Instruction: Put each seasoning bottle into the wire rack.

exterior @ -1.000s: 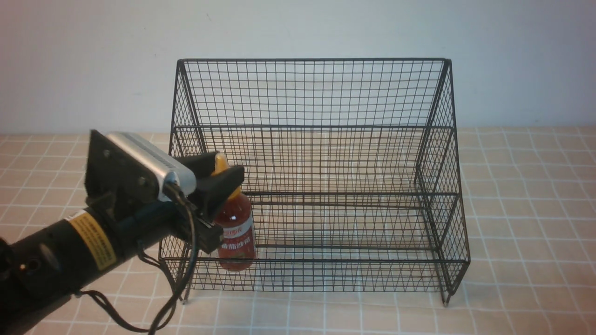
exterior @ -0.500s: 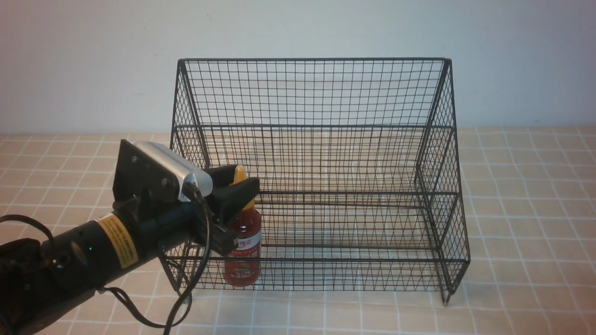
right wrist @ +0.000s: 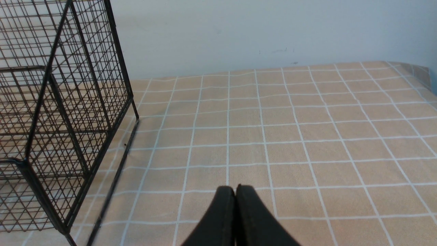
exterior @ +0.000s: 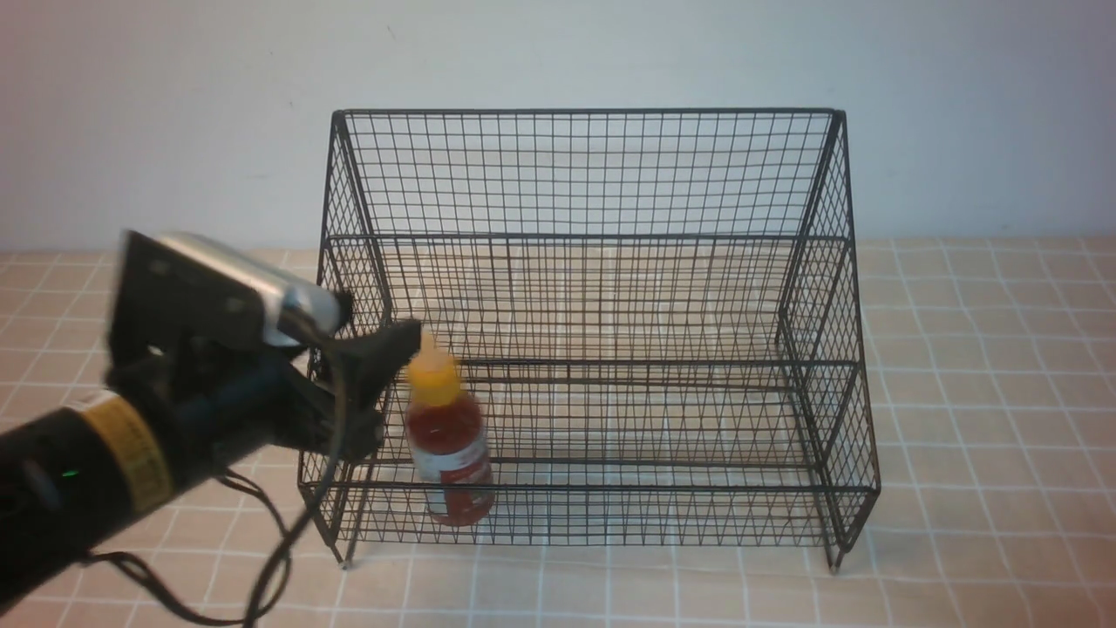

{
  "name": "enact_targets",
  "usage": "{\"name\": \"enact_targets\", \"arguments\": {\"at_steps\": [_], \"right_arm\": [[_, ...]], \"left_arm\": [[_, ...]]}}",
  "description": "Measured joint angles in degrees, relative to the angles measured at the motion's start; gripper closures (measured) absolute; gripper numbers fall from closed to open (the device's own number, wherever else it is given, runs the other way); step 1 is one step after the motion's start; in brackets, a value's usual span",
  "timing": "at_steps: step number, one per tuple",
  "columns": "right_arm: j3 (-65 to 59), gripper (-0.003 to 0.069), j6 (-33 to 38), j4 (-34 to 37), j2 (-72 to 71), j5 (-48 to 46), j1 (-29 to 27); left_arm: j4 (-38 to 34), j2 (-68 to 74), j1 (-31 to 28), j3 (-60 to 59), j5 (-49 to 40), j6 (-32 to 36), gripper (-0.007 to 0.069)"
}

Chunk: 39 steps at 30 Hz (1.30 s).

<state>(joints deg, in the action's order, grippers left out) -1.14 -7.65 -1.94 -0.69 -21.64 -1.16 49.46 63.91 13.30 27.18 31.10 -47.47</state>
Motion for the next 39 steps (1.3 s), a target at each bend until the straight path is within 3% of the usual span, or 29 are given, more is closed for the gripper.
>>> {"name": "enact_targets", "arguments": {"at_steps": [4,8,12,13,16,19,23,35,39], "right_arm": [[0.0,0.0673,0.0,0.0,0.0,0.0,0.0],[0.0,0.0673,0.0,0.0,0.0,0.0,0.0],[0.0,0.0673,0.0,0.0,0.0,0.0,0.0],[0.0,0.0673,0.0,0.0,0.0,0.0,0.0],[0.0,0.0673,0.0,0.0,0.0,0.0,0.0],[0.0,0.0673,0.0,0.0,0.0,0.0,0.0],[0.0,0.0673,0.0,0.1,0.0,0.0,0.0],[0.0,0.0673,0.0,0.1,0.0,0.0,0.0],[0.0,0.0673,0.0,0.1,0.0,0.0,0.0]], "left_arm": [[4.1,-7.3,0.0,0.2,-2.7,-5.6,0.0222],[11.7,-14.6,0.0,0.4,-8.8,-16.2,0.0313],[28.0,-23.3,0.0,0.4,-12.6,-36.0,0.0492],[39.3,-27.4,0.0,0.4,-11.3,-47.6,0.0568],[49.2,-32.4,0.0,0.1,-3.3,-66.8,0.0622],[52.3,-34.7,0.0,-0.3,5.4,-74.3,0.0631],[53.4,-35.6,0.0,-0.3,9.6,-73.0,0.0631],[53.5,-35.6,-0.1,-0.3,9.7,-69.4,0.0631],[50.0,-35.6,-0.1,0.9,9.5,-70.1,0.0631]]}}
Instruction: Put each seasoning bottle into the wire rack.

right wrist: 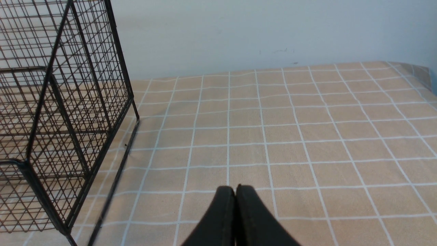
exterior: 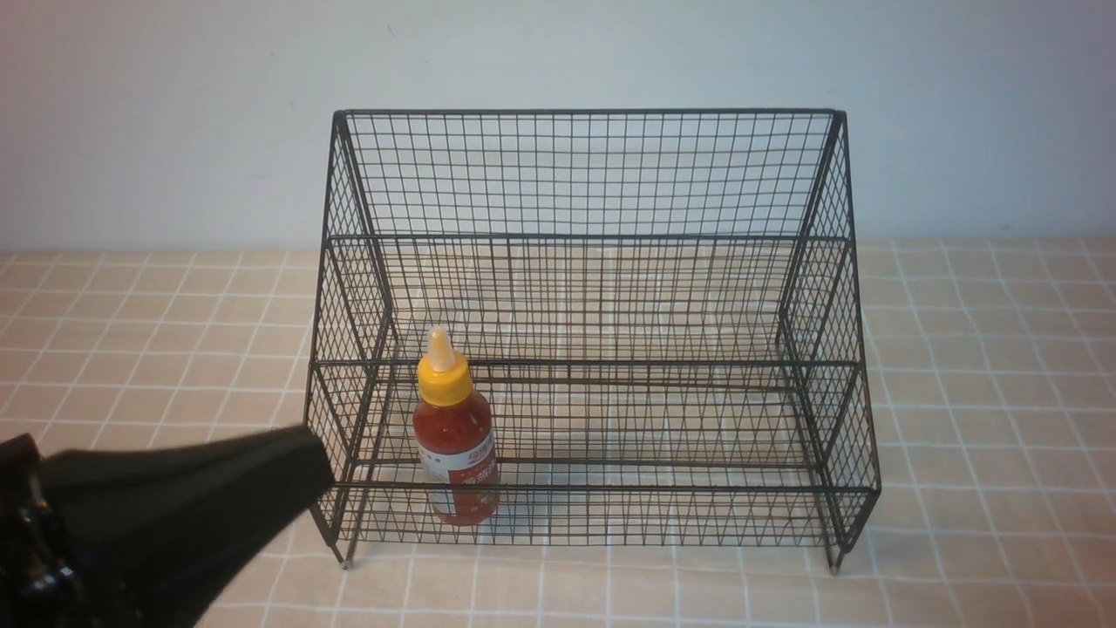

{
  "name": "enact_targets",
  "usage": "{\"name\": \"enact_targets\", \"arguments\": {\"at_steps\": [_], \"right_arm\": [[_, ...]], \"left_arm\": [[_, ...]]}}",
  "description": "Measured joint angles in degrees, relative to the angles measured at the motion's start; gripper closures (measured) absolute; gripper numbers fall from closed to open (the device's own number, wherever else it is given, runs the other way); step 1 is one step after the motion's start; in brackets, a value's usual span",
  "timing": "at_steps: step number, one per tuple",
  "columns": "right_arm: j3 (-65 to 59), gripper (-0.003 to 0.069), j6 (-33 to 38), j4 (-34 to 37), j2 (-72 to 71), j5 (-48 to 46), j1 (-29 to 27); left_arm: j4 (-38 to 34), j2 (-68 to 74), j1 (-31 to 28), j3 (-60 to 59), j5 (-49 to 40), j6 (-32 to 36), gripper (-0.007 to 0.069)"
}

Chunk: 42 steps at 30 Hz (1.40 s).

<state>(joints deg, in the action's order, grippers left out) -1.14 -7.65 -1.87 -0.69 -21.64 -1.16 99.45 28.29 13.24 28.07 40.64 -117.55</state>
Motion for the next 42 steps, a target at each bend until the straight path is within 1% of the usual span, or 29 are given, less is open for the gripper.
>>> {"name": "enact_targets", "arguments": {"at_steps": [4,5,7,9,10,11,14,15,16,17,18,19,20,21,22,23,24,25,26,27,28,29,30,34,36,39,42], "right_arm": [[0.0,0.0673,0.0,-0.1,0.0,0.0,0.0],[0.0,0.0673,0.0,-0.1,0.0,0.0,0.0],[0.0,0.0673,0.0,-0.1,0.0,0.0,0.0],[0.0,0.0673,0.0,-0.1,0.0,0.0,0.0],[0.0,0.0673,0.0,-0.1,0.0,0.0,0.0],[0.0,0.0673,0.0,-0.1,0.0,0.0,0.0],[0.0,0.0673,0.0,-0.1,0.0,0.0,0.0],[0.0,0.0673,0.0,-0.1,0.0,0.0,0.0],[0.0,0.0673,0.0,-0.1,0.0,0.0,0.0],[0.0,0.0673,0.0,-0.1,0.0,0.0,0.0],[0.0,0.0673,0.0,-0.1,0.0,0.0,0.0],[0.0,0.0673,0.0,-0.1,0.0,0.0,0.0],[0.0,0.0673,0.0,-0.1,0.0,0.0,0.0],[0.0,0.0673,0.0,-0.1,0.0,0.0,0.0],[0.0,0.0673,0.0,-0.1,0.0,0.0,0.0],[0.0,0.0673,0.0,-0.1,0.0,0.0,0.0],[0.0,0.0673,0.0,-0.1,0.0,0.0,0.0],[0.0,0.0673,0.0,-0.1,0.0,0.0,0.0],[0.0,0.0673,0.0,-0.1,0.0,0.0,0.0],[0.0,0.0673,0.0,-0.1,0.0,0.0,0.0],[0.0,0.0673,0.0,-0.1,0.0,0.0,0.0],[0.0,0.0673,0.0,-0.1,0.0,0.0,0.0],[0.0,0.0673,0.0,-0.1,0.0,0.0,0.0],[0.0,0.0673,0.0,-0.1,0.0,0.0,0.0],[0.0,0.0673,0.0,-0.1,0.0,0.0,0.0],[0.0,0.0673,0.0,-0.1,0.0,0.0,0.0],[0.0,0.0673,0.0,-0.1,0.0,0.0,0.0]], "left_arm": [[-7.5,0.0,0.0,3.8,0.0,-0.5,0.0631],[-8.0,0.0,0.0,3.9,0.0,-0.5,0.0631],[-14.3,0.0,0.0,5.2,0.0,-0.7,0.0631],[-20.0,-0.1,0.0,5.6,0.0,1.0,0.0631],[-22.3,-0.1,0.0,5.6,0.0,2.9,0.0631],[-23.6,-0.1,0.0,5.7,0.0,4.2,0.0631],[-37.0,-1.0,0.0,5.7,-0.6,28.7,0.0631],[-37.9,-1.0,0.0,5.7,-0.7,31.9,0.0631],[-45.9,-1.9,0.0,5.2,-1.3,45.2,0.0631],[-50.6,-2.4,0.0,4.8,-1.6,48.5,0.0631],[-51.9,-2.7,0.0,4.7,-2.0,53.2,0.0631],[-63.0,-4.2,0.0,3.6,-4.2,63.6,0.0631],[-65.9,-4.4,0.0,3.3,-4.6,66.4,0.0631],[-72.0,-5.4,0.0,2.7,-6.5,71.7,0.0631],[-84.4,-7.7,0.0,1.7,-11.8,82.0,0.0631],[-91.4,-9.7,0.0,1.1,-16.9,90.1,0.0631],[-93.9,-10.0,0.0,0.8,-17.8,91.5,0.0631],[-100.9,-12.9,0.0,0.0,-24.3,101.4,0.0631],[-102.4,-13.7,0.0,-0.2,-27.1,104.3,0.0631],[-104.8,-15.6,0.0,-0.8,-31.7,111.1,0.0631],[-106.1,-17.2,0.0,-1.2,-34.4,116.0,0.0631],[-106.8,-19.2,0.0,-1.9,-39.4,121.8,0.0631],[-107.3,-23.5,-0.1,-4.0,-46.8,127.4,0.0631],[-106.8,-28.3,-1.7,-9.7,-52.3,130.2,0.0631],[-106.5,-29.0,-3.2,-13.4,-53.1,130.6,0.0631],[-106.3,-29.1,-6.7,-20.3,-54.1,130.6,0.0631],[-105.2,-29.1,-9.1,-25.2,-54.3,128.9,0.0631]]}}
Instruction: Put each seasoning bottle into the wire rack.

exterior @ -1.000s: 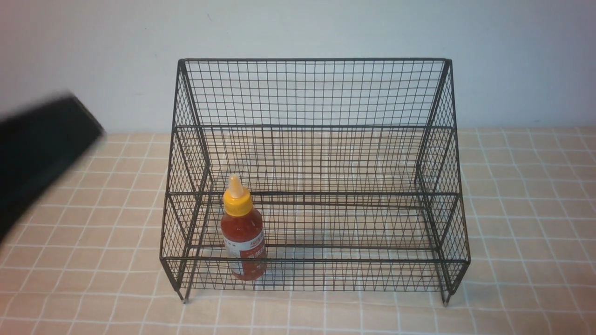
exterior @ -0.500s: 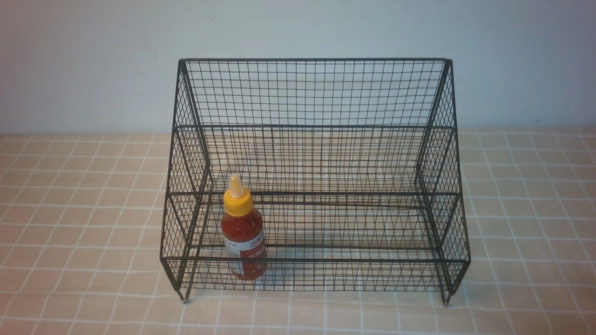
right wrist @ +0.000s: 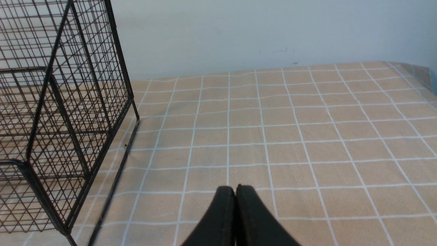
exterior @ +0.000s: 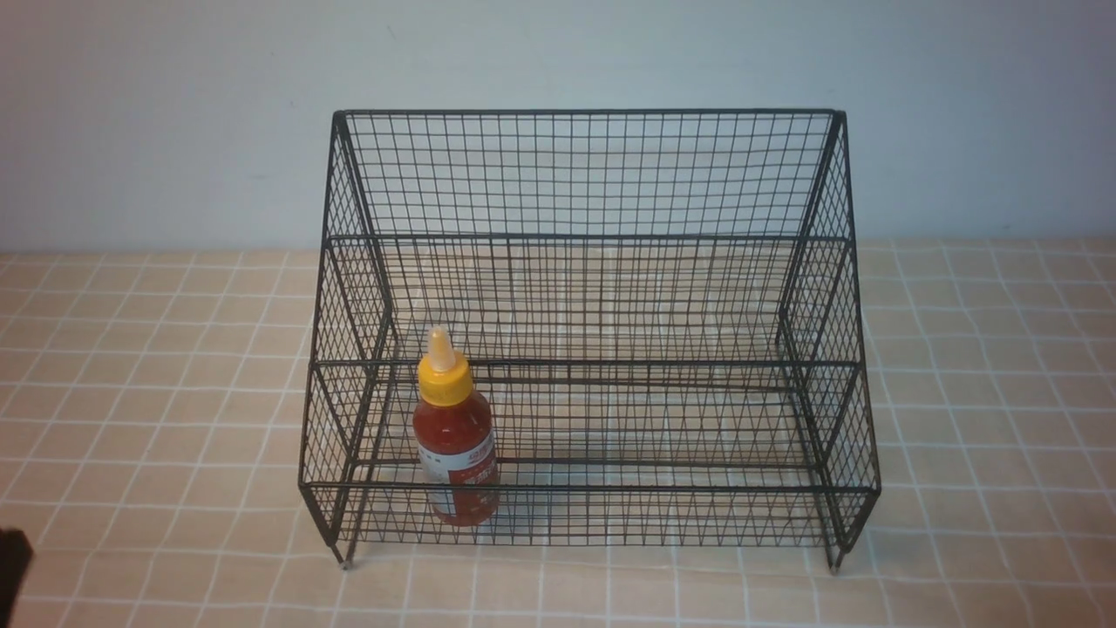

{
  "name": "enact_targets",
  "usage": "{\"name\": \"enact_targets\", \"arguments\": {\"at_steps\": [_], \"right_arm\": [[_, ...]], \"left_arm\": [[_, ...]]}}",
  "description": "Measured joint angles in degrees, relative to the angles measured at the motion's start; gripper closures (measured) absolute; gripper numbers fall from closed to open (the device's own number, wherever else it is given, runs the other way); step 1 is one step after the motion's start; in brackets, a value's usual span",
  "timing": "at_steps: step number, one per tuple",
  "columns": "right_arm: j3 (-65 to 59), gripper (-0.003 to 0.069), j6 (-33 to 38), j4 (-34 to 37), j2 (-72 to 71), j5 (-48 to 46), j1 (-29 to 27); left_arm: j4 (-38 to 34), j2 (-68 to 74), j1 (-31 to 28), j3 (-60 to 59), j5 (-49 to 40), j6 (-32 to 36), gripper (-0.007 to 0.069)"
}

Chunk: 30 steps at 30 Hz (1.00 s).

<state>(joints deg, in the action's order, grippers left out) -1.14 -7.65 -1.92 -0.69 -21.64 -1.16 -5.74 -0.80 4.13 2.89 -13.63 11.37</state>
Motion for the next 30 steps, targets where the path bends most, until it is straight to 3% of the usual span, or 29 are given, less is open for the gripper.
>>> {"name": "enact_targets", "arguments": {"at_steps": [6,30], "right_arm": [[0.0,0.0673,0.0,0.0,0.0,0.0,0.0],[0.0,0.0673,0.0,0.0,0.0,0.0,0.0]], "left_arm": [[5.7,0.0,-0.2,-4.5,-3.7,-4.3,0.0631],[6.3,0.0,-0.2,-4.5,-7.5,-4.3,0.0631]]}}
